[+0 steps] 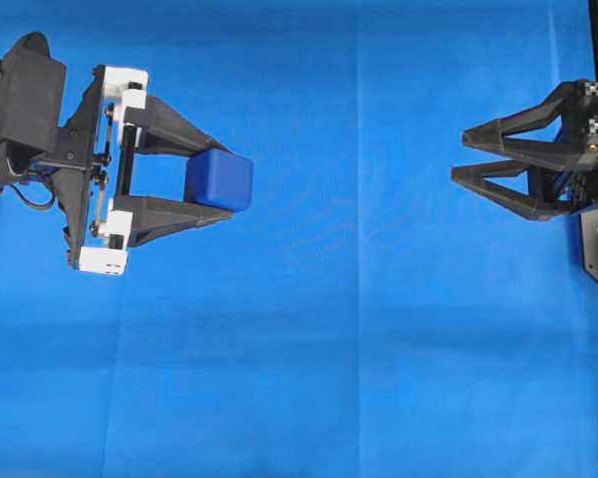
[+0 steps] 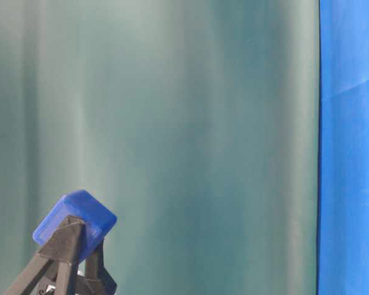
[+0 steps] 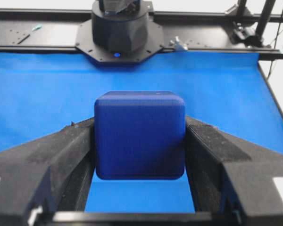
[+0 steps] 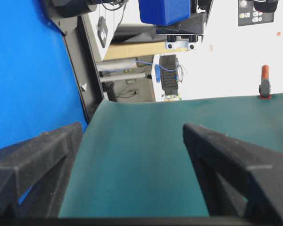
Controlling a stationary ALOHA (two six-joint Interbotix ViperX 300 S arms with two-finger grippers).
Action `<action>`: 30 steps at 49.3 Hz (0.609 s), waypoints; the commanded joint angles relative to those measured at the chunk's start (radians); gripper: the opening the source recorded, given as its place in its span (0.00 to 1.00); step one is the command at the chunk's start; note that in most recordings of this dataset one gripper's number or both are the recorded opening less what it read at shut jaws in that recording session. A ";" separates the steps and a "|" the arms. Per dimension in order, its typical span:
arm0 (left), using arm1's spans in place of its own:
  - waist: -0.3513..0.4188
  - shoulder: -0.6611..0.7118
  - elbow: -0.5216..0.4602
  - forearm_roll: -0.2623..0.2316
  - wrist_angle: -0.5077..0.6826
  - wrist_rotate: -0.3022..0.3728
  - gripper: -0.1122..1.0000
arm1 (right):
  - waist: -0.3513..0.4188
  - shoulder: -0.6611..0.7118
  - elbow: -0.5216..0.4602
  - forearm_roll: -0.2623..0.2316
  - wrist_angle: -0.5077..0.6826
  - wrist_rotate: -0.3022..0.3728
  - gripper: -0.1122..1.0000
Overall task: Handover the blue block to the right arm after grasping it with the left arm, then place it in the designated position.
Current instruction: 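Open the right gripper and orient it toward the held cube, then move the right gripper to the cube and close around it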
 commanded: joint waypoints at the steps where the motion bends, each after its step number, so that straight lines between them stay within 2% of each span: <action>1: 0.003 -0.008 -0.014 0.000 -0.009 -0.002 0.54 | 0.000 0.009 -0.032 -0.002 -0.006 0.003 0.96; 18: 0.003 -0.008 -0.012 -0.002 -0.009 -0.002 0.54 | 0.000 0.127 -0.115 -0.002 -0.028 0.003 0.96; 30: 0.003 -0.009 -0.012 0.000 -0.009 -0.002 0.54 | 0.000 0.287 -0.236 -0.002 -0.055 0.003 0.96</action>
